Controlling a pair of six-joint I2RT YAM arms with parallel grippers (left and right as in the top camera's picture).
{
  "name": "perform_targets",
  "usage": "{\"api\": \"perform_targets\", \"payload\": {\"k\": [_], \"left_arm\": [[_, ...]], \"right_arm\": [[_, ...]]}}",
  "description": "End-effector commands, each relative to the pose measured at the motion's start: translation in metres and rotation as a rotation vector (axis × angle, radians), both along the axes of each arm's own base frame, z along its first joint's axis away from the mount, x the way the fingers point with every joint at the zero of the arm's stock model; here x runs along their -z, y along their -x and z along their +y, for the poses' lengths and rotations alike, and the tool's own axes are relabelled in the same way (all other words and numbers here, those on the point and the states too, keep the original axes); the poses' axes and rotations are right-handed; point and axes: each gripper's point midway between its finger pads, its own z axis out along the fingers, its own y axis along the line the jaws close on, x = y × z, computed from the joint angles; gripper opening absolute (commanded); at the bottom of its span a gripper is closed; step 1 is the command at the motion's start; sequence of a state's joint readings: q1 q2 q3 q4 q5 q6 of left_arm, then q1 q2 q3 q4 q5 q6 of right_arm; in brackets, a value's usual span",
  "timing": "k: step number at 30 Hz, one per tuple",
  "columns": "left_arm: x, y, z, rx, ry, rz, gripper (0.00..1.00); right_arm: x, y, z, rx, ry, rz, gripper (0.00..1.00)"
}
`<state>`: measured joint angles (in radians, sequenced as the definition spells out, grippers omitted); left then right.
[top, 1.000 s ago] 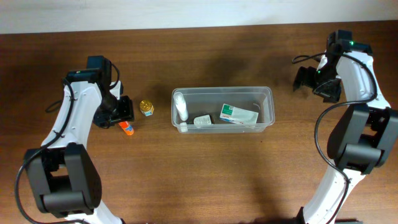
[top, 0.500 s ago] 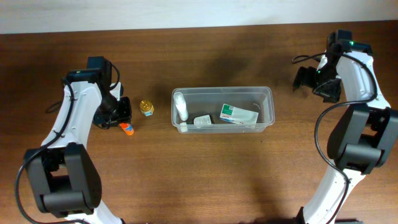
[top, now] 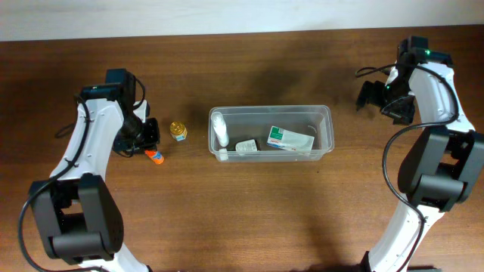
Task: Pack container
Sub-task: 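Grasp the red-orange tube with the left gripper and lift it, then carry the red tube over the container and lower it upright inside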
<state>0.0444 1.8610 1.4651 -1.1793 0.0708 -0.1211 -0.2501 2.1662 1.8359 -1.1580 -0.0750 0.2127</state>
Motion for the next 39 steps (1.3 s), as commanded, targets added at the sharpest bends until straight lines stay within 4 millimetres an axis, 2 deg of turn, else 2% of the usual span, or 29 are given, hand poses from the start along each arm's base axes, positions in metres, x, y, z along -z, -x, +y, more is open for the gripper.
{"api": "perform_targets", "payload": {"k": [1,4,7,13,16,20,24,27,33,39], "left_arm": [[-0.009,-0.005,-0.002,0.002,0.011,-0.01,0.25],[-0.022,-0.01,-0.002,0.002,0.01,-0.026,0.25],[-0.044,-0.017,-0.001,0.002,0.009,-0.053,0.25],[-0.103,-0.034,-0.008,0.006,0.045,-0.151,0.25],[-0.143,-0.043,-0.025,0.023,0.137,-0.241,0.25],[-0.185,-0.048,-0.049,0.075,0.198,-0.337,0.25],[-0.213,-0.041,-0.08,0.159,0.21,-0.388,0.25],[-0.224,-0.031,-0.111,0.244,0.226,-0.402,0.25],[-0.226,-0.019,-0.174,0.41,0.242,-0.428,0.25],[-0.217,-0.029,-0.207,0.454,0.13,-0.483,0.26]], "right_arm": [[-0.005,0.001,-0.004,0.009,0.01,-0.007,0.98],[-0.005,0.001,-0.004,0.009,0.01,-0.008,0.98],[-0.005,0.001,-0.004,0.009,0.011,-0.008,0.98],[-0.005,0.001,-0.004,0.009,0.01,-0.007,0.98],[-0.005,0.001,-0.004,0.009,0.01,-0.008,0.98],[-0.005,0.001,-0.004,0.009,0.01,-0.008,0.98],[-0.005,0.001,-0.004,0.009,0.011,-0.008,0.99],[-0.005,0.001,-0.004,0.009,0.01,-0.008,0.98],[-0.005,0.001,-0.004,0.009,0.01,-0.008,0.98],[-0.005,0.001,-0.004,0.009,0.01,-0.008,0.98]]}}
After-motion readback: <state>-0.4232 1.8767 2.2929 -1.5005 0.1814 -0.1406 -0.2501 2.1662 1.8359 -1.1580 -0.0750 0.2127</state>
